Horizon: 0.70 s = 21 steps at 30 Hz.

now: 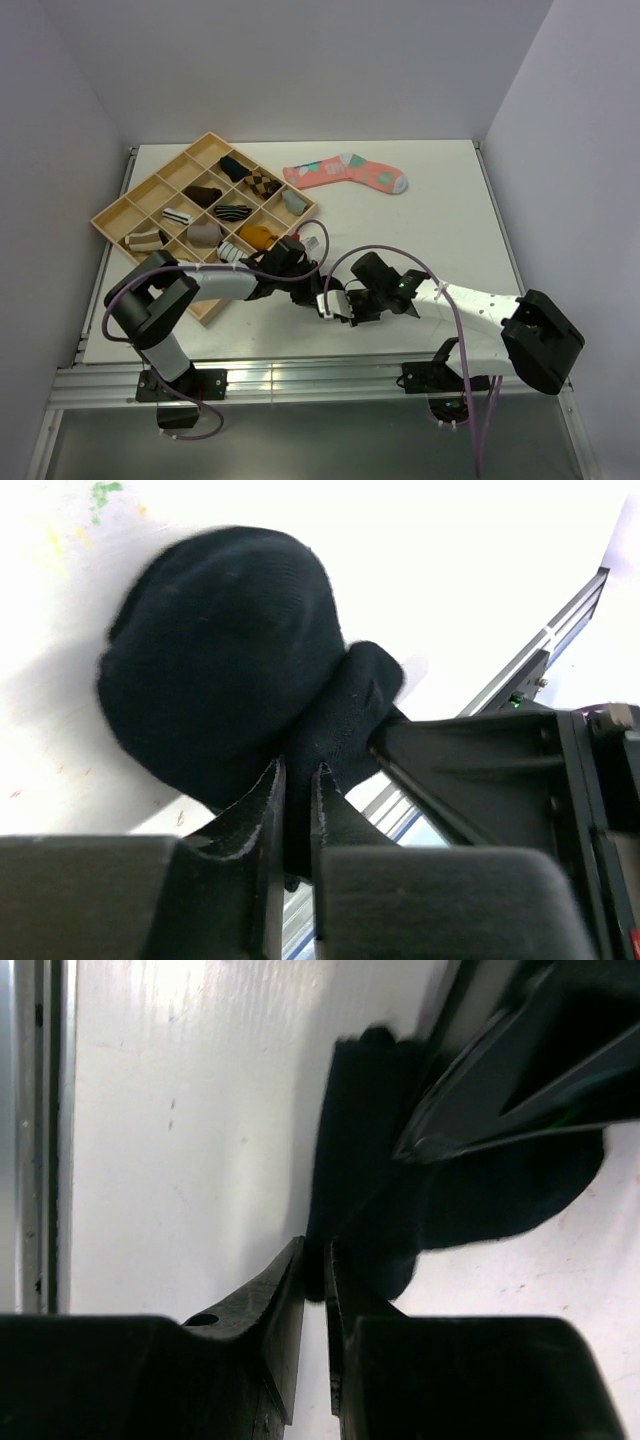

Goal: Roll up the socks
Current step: Roll the sock at the center of the board.

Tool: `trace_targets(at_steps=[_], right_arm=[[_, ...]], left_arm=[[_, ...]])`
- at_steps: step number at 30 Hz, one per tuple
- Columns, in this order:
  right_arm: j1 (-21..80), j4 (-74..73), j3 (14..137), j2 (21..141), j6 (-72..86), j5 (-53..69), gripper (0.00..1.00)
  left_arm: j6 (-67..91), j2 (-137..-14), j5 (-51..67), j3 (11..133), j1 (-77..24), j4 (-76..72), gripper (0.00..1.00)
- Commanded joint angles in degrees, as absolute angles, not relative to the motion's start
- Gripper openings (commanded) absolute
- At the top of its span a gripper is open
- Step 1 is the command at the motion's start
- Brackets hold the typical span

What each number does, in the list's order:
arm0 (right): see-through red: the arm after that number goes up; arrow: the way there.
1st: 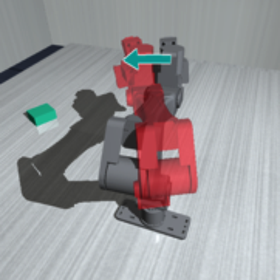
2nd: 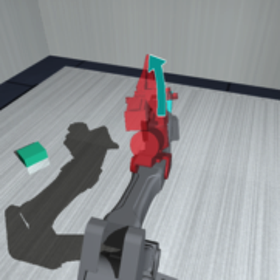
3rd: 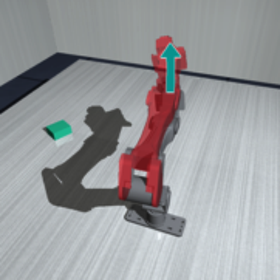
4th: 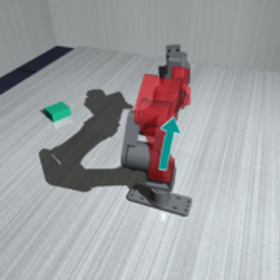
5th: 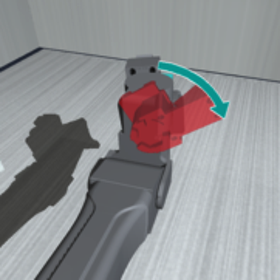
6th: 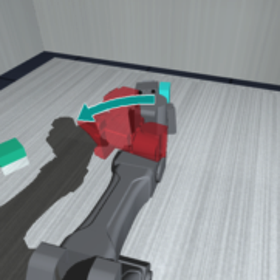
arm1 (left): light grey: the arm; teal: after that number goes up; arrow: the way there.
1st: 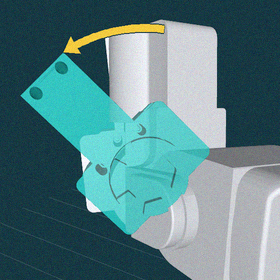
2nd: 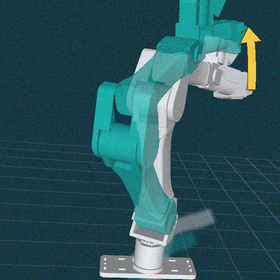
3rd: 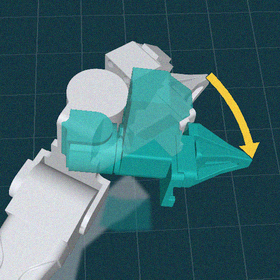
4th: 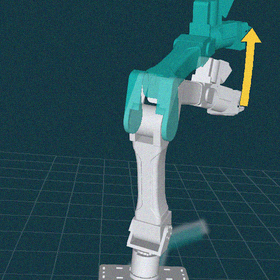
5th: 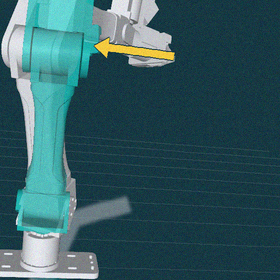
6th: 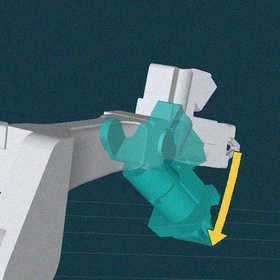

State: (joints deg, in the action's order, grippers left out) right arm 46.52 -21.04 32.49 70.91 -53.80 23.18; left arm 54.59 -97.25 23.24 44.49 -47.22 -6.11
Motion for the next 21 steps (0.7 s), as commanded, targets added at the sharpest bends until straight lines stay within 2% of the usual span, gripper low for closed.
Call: trace_targets(at_steps=[1, 5, 8, 11, 13, 19, 21], right_arm=[[46.76, -31.81, 32.17, 70.92, -52.12, 21.62, 0.19], [46.67, -31.99, 33.05, 72.24, -52.29, 21.45, 0.18], [46.67, -31.55, 33.83, 73.38, -52.21, 21.27, 0.19], [46.76, -30.77, 34.01, 72.78, -51.16, 21.45, 0.2], [46.67, -30.24, 33.84, 71.11, -50.37, 21.1, 0.25], [46.41, -31.03, 35.42, 66.28, -50.0, 23.81, 0.41], [46.32, -29.8, 35.33, 64.43, -50.1, 25.48, 0.5]], left_arm=[[51.42, -92.99, 17.05, 42.45, -45.79, -6.85, 0.18], [50.1, -91.41, 16.61, 42.1, -45.7, -5.54, 0.27], [49.66, -91.41, 17.22, 41.57, -45.79, -6.06, 0.14], [50.45, -92.63, 18.1, 40.78, -45.7, -7.11, 0.06], [50.8, -93.69, 18.63, 39.99, -45.7, -8.17, 0.0], [54.22, -96.06, 21.35, 36.39, -45.7, -14.22, 0.0], [56.5, -97.55, 23.02, 34.82, -45.62, -16.95, 0.0]])
